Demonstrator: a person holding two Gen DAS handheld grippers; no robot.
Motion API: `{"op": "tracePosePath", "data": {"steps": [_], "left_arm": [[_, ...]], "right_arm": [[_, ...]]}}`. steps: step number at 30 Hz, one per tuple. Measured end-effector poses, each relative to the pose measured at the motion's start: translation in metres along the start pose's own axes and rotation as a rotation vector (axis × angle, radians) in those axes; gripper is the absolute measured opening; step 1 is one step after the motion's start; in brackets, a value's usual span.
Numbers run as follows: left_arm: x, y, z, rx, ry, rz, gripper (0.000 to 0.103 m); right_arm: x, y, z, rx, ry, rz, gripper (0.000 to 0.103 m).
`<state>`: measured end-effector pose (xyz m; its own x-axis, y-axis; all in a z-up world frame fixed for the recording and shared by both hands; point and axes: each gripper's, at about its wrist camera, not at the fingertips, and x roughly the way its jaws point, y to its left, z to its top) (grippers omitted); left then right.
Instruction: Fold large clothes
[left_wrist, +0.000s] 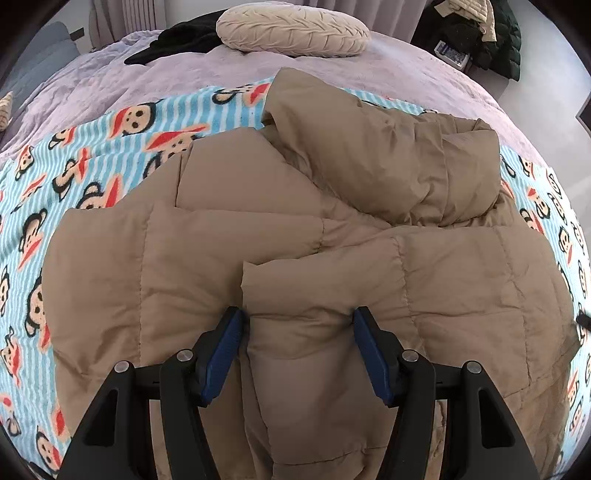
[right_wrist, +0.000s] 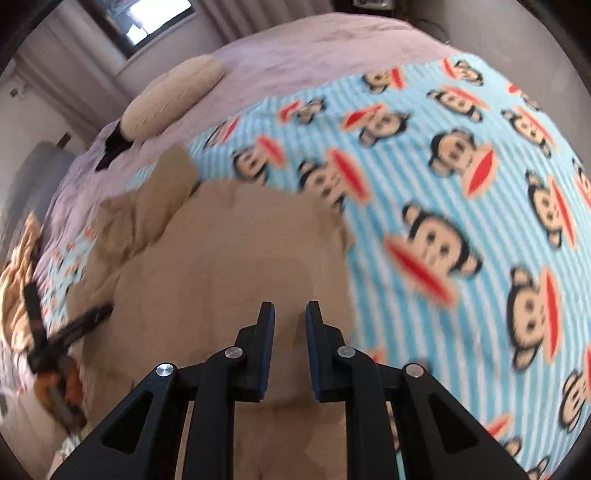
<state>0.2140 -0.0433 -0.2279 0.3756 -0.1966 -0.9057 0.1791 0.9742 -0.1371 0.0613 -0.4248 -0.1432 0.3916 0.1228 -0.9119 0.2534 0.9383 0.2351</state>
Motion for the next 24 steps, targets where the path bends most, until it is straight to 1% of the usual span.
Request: {"op": "tracePosePath", "data": {"steps": [2,4,6,9,11,13,18,21,24], "left_arm": [[-0.006,-0.001,0.003,0.001,0.004,0.023,0.063],[-0.021,-0.001,0.003,0.006,-0.015,0.050,0.063],[-0.043,0.001,-0.002,0.020,-0.039,0.041,0.063],[-0.060,0.004,-0.021,0.029,-0.030,0.030,0.063],[-0.054,0.004,-0.036,0.057,-0.003,0.067,0.063],[-0.039,0.004,-0.045,0.066,0.025,0.113,0.063],[-0.019,0.014,-0.045,0.003,0.023,0.105,0.064],[-0.023,0.013,-0.042,0.006,0.036,0.122,0.063],[-0.031,0.012,-0.041,0.020,0.039,0.137,0.064]], "right_arm": [[0.008,0.000,-0.014,0.006,0.033,-0.011,0.017],[0.016,-0.006,-0.023,0.021,0.057,-0.030,0.017],[0.016,-0.008,-0.025,0.035,0.050,-0.027,0.017],[0.009,-0.007,-0.029,0.022,0.027,-0.038,0.017],[0.010,-0.006,-0.033,0.014,0.028,-0.044,0.019],[0.013,-0.005,-0.035,0.004,0.030,-0.054,0.019],[0.030,-0.003,-0.039,-0.021,0.041,-0.080,0.019],[0.036,0.000,-0.039,-0.024,0.056,-0.095,0.020],[0.030,0.001,-0.037,-0.004,0.060,-0.101,0.021]]}}
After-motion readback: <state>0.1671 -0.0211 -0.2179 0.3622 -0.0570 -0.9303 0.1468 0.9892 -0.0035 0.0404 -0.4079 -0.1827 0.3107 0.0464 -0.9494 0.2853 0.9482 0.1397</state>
